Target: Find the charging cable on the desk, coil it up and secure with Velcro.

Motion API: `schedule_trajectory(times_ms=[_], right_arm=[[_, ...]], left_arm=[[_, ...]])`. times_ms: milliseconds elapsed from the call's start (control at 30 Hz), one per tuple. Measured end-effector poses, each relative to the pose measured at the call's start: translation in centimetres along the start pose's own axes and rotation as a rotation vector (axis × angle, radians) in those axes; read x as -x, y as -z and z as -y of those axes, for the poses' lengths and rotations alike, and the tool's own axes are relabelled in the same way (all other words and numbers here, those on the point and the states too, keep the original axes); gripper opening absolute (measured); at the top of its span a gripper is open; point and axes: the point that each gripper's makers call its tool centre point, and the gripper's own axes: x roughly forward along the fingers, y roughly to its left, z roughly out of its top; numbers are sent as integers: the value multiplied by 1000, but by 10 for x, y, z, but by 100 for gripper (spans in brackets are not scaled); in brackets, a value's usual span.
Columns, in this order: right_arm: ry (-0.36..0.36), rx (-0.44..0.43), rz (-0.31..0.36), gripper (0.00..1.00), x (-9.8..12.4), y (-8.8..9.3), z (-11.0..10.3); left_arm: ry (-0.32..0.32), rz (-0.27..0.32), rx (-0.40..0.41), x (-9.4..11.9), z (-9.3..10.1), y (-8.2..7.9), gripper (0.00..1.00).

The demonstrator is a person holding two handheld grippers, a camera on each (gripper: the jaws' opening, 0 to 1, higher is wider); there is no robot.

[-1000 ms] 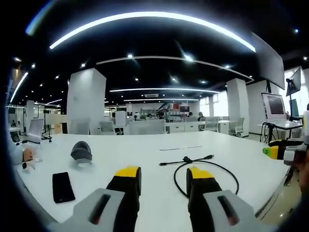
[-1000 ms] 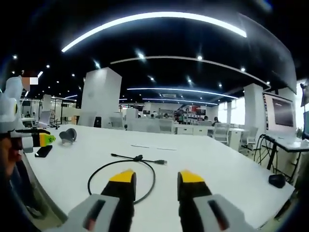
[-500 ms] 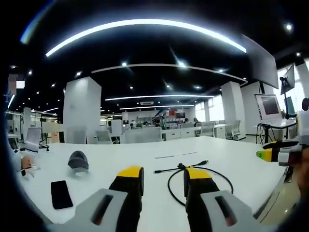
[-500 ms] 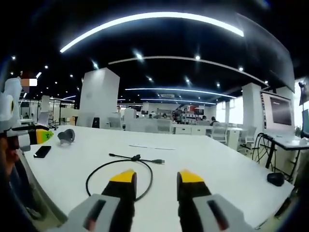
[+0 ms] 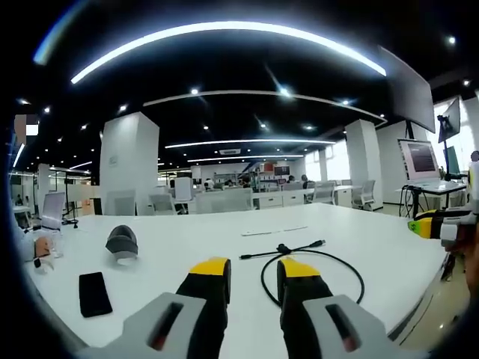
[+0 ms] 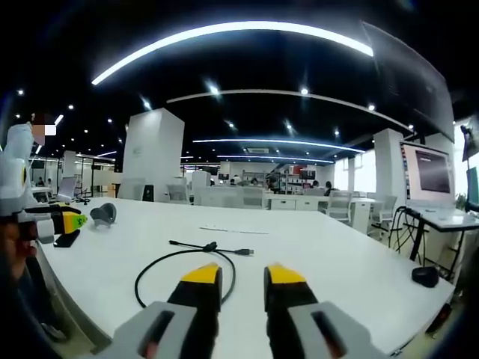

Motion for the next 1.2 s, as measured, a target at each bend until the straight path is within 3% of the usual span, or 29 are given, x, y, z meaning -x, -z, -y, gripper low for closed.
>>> schedule_trajectory(times_ms=[300, 467, 533, 567, 633, 833, 1000, 1167, 1200], right_arm=[[8, -15, 5, 26, -2, 5, 3], [7, -20, 5, 40, -13, 12, 5], [-16, -12, -89, 42, -25, 35, 1], [-23, -30, -80, 43, -26, 35, 0], [-26, -51, -53, 44, -21, 29, -1], [-10, -37, -29, 50, -11, 21, -1], [-5, -35, -4, 58, -6, 15, 0], [-24, -26, 12, 63, -4, 9, -4], [-25, -16, 16, 63, 8, 12, -14]], left_arm=[[-1, 12, -16, 0, -2, -1, 28], [5, 16, -33, -5, -4, 4, 49], [-2, -30, -10, -17, -13, 24, 51], [-6, -55, 36, -18, -16, 31, 53], [-3, -18, 20, -16, -19, 24, 56], [-14, -17, -8, -4, -18, 25, 61], [-20, 24, 36, 12, -17, 16, 66], [-24, 32, 42, 12, -16, 10, 66], [-23, 33, 42, 12, -16, 10, 66]])
